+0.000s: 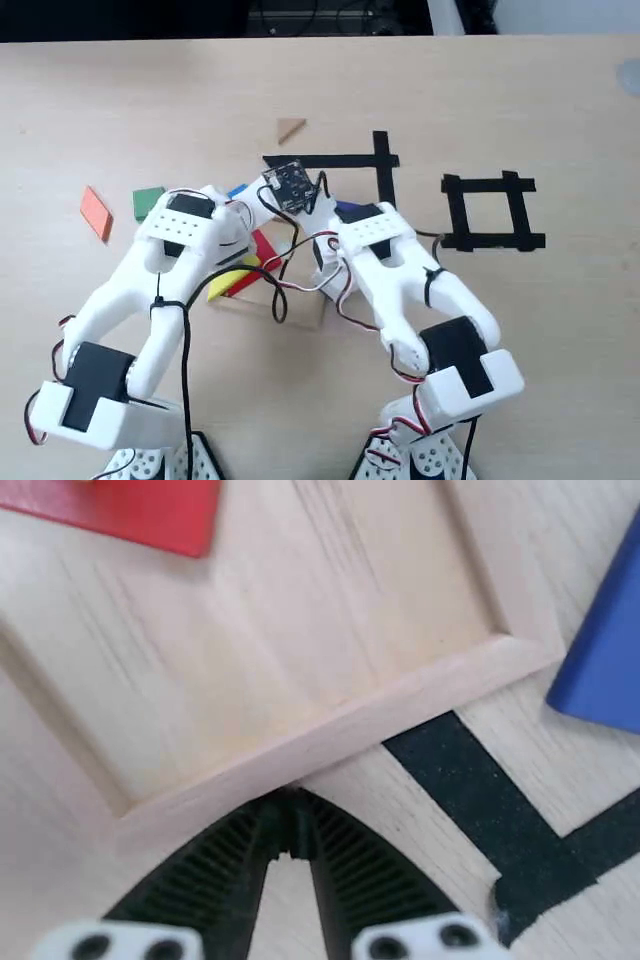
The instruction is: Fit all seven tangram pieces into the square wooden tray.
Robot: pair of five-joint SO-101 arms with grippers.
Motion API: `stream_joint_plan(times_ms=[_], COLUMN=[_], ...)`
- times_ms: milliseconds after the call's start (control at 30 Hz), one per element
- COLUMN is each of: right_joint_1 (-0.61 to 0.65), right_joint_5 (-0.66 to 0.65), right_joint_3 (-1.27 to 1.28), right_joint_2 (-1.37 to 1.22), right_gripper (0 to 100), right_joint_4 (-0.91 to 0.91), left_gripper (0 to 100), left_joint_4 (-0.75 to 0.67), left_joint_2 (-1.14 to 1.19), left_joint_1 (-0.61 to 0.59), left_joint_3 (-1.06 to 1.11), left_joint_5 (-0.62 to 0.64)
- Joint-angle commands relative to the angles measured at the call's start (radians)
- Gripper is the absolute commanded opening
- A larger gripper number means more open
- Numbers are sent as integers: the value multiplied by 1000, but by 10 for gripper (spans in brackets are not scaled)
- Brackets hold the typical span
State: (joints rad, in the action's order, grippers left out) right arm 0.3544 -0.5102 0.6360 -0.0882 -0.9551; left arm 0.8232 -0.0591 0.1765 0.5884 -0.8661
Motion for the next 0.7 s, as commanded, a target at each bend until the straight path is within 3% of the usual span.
stream_joint_plan(times_ms=[0,300,400,500,567,667], right_joint_1=[9,15,17,17,34,69], right_joint_5=[-6,2,37,83,89,89], right_joint_3=[-13,-27,-61,-111,-139,-174], right_joint_2=[4,33,90,139,148,156], right_gripper=[11,11,11,11,11,11], right_joint_4=[12,-2,-49,-81,-103,-146], left_gripper=[195,195,195,195,195,195], left_joint_4=[8,235,110,-104,-215,-236], left_joint_2=[-109,-503,-529,-516,-520,-522], left_joint_1=[-1,-225,-305,-305,-272,-209], left_joint_3=[-59,-62,120,326,410,424], left_joint_5=[60,135,135,152,244,351])
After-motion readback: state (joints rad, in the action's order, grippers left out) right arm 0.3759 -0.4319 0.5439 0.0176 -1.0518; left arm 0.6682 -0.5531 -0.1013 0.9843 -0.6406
